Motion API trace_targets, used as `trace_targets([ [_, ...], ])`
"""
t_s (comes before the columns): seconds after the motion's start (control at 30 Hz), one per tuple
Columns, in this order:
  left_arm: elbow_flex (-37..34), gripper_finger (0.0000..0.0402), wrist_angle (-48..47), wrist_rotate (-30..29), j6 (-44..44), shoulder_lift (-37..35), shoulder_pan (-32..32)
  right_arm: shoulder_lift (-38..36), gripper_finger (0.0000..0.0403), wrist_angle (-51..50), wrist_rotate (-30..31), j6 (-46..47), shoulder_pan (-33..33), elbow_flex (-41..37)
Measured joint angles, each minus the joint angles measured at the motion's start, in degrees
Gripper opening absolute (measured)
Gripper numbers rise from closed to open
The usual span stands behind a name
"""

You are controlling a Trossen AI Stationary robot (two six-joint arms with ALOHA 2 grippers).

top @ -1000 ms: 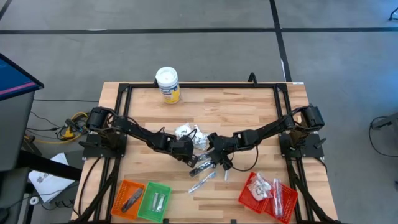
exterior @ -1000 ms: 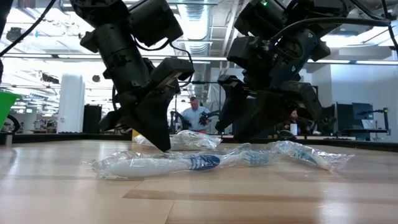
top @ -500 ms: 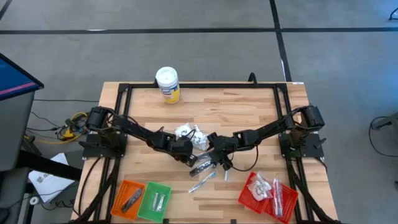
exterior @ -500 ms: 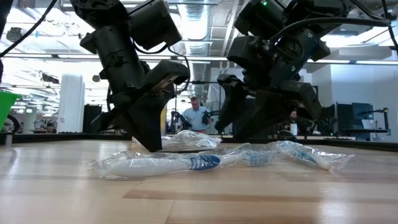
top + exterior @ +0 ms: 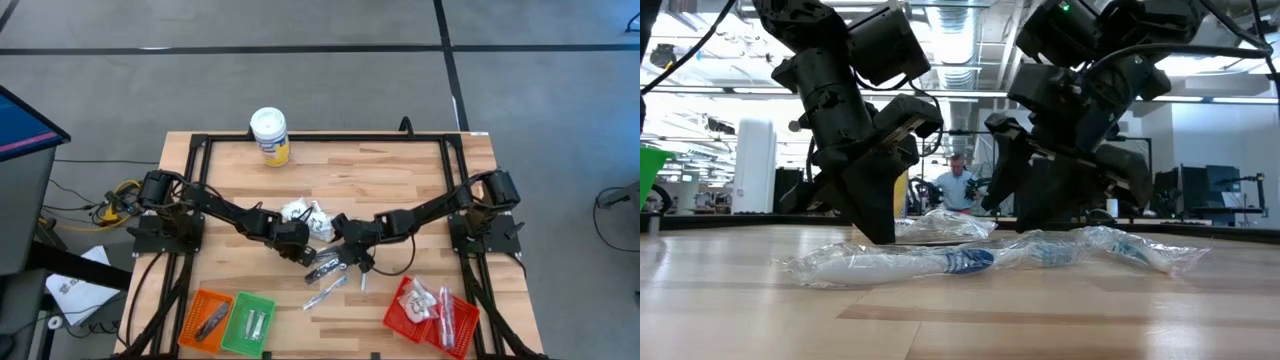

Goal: Pick & Place Travel size toiletries
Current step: Put the black comb into the orange basket

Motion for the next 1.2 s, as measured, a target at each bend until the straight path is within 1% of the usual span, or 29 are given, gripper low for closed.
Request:
trace_targets([
  [0.23,-0.07,0.0,1.18,-0.02,0.0,0.13,-0.02,0.79,0.0228,0.51,0.6,-0.62,0.09,0.08],
  [0.3,-0.07,0.0,1.22,-0.03,-0.12,0.13,-0.04,0.92,0.0228,-0.87,0.62,-0.64,0.11,-0.04],
  [0.47,-0.13,0.0,1.71,2.15,-0.42,0.17,1.18,2.03,0.0228,-0.95,0.77,-0.77,0.38,0.05],
  [0.63,-0.17,0.0,2.59,2.56,-0.42,0.26,1.83,2.04,0.0228,-0.51,0.92,-0.8,0.42,0.04],
  [0.83,-0.17,0.0,2.89,2.63,-0.39,0.28,1.83,2.04,0.0228,-0.48,2.85,-2.03,0.42,0.04],
  [1.0,-0.2,0.0,3.21,2.82,0.0,0.28,1.83,2.04,0.0228,0.62,7.42,-2.59,0.59,0.04],
  [1.2,-0.2,0.0,3.3,3.26,0.04,0.28,1.83,2.04,0.0228,3.03,7.92,-3.42,0.74,0.04],
])
